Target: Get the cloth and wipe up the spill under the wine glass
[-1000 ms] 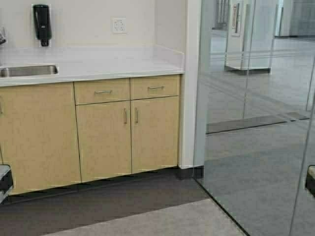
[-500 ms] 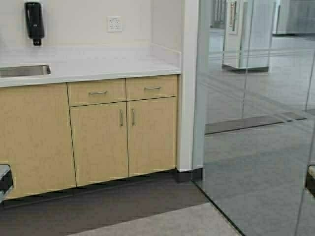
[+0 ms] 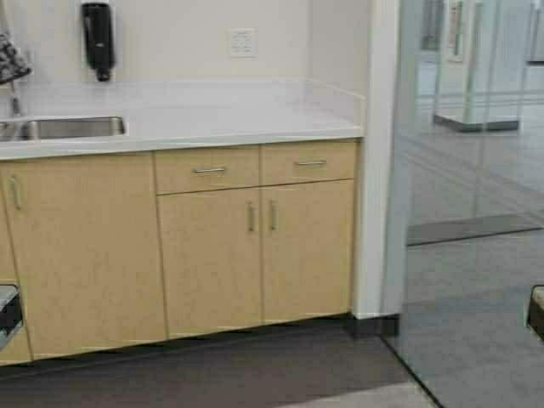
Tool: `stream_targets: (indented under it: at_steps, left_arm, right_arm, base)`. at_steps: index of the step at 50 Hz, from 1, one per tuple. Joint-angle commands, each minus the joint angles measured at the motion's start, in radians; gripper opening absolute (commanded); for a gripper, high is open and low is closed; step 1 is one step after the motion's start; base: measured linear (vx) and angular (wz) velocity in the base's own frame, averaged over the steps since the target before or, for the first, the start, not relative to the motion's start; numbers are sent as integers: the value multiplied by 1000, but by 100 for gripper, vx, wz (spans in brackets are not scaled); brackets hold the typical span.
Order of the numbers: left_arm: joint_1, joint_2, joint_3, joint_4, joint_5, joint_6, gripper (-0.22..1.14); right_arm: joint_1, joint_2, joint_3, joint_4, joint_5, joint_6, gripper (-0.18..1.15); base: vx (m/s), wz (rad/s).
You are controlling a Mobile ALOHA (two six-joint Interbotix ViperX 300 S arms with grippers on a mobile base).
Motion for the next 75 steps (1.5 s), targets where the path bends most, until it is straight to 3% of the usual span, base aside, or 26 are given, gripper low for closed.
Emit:
stream_targets:
  at_steps: [1, 75]
  left_arm:
    - [0, 3, 0, 2, -12, 2, 2]
    - [0, 48, 20, 0, -71, -17, 2]
  right_arm:
    - [2, 3, -20, -2, -9, 21, 6]
    - [5, -6, -6, -11, -26, 17, 6]
  base:
    - [33, 28]
    - [35, 27]
